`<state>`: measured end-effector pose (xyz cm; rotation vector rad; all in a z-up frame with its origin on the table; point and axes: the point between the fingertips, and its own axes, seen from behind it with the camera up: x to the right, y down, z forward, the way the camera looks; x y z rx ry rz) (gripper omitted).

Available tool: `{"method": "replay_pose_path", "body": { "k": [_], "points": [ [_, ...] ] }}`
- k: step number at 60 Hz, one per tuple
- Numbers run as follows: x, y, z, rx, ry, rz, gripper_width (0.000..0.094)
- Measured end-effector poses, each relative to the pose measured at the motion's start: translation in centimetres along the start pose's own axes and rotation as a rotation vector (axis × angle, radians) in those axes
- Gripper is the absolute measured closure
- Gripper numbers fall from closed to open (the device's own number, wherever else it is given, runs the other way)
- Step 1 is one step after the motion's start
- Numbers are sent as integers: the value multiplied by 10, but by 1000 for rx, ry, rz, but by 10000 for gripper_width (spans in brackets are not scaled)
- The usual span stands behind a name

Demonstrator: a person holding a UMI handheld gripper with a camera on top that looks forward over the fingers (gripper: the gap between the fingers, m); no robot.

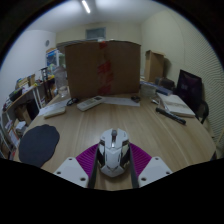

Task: Arrange mouse

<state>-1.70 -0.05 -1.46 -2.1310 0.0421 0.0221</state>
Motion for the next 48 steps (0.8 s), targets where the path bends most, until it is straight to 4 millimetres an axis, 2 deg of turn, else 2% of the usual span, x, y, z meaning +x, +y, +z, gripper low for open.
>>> {"method": "replay_pose_path", "body": {
  "k": [9,14,17,21,25,29,32,35,37,39,43,46,48],
  "points": [
    [2,0,0,-48,46,57,582],
    [7,-4,-8,-73,60,82,597],
    [15,-24,-23,-32,86,93,599],
    [18,-70,-52,53,121,115,598],
    [-3,-123,-83,144,107,117,598],
    [-40,-166,-107,214,82,100,600],
    [-76,-185,-117,246,51,87,599],
    [-118,-195,-116,260,5,62,602],
    [-146,-192,-114,256,-19,35,602],
    [-172,-178,-108,235,-38,12,600],
    [-219,-140,-85,174,-77,-17,599],
    [-244,-108,-69,119,-91,-45,600],
    [-254,-85,-60,77,-88,-63,599]
  ]
}}
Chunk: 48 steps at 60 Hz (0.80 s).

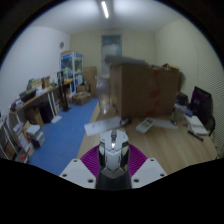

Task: Arrange mouse

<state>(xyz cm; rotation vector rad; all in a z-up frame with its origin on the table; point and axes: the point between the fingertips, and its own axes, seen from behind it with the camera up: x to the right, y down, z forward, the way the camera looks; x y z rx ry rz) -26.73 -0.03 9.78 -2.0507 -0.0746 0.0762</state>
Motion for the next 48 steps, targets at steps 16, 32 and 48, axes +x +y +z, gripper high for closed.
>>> {"method": "replay_pose_path", "body": {
  "k": [16,32,48],
  "points": [
    [-10,107,33,-170,50,12,591],
    [-18,106,25,-263,9,44,45],
    [-36,72,-96,-195,20,73,97]
  ]
}}
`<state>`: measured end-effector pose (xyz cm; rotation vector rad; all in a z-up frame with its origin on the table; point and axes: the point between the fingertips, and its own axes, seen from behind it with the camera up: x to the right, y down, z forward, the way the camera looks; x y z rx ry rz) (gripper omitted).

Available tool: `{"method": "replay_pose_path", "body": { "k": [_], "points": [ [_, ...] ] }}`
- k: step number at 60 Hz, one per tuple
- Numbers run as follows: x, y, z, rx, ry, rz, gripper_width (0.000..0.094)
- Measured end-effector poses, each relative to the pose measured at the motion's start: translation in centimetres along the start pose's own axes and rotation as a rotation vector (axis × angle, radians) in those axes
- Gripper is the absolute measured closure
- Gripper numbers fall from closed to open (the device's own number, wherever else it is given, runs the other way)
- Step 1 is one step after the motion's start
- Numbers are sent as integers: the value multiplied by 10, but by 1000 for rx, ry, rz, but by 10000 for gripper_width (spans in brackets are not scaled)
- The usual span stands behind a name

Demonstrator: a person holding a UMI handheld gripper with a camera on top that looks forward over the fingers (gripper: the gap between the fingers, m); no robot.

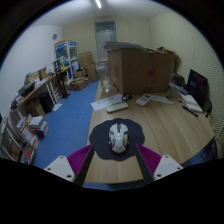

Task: Arrange mouse

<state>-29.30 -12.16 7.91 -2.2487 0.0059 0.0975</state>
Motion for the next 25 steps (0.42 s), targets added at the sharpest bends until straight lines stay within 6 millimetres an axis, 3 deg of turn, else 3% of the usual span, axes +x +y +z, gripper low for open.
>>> {"method": "replay_pose_path", "body": {
  "k": [7,14,25],
  "points": [
    [5,14,-59,8,33,24,92],
    [20,33,-95,8,71,65,99],
    [44,50,-111,-1,113,123,95]
  ]
}}
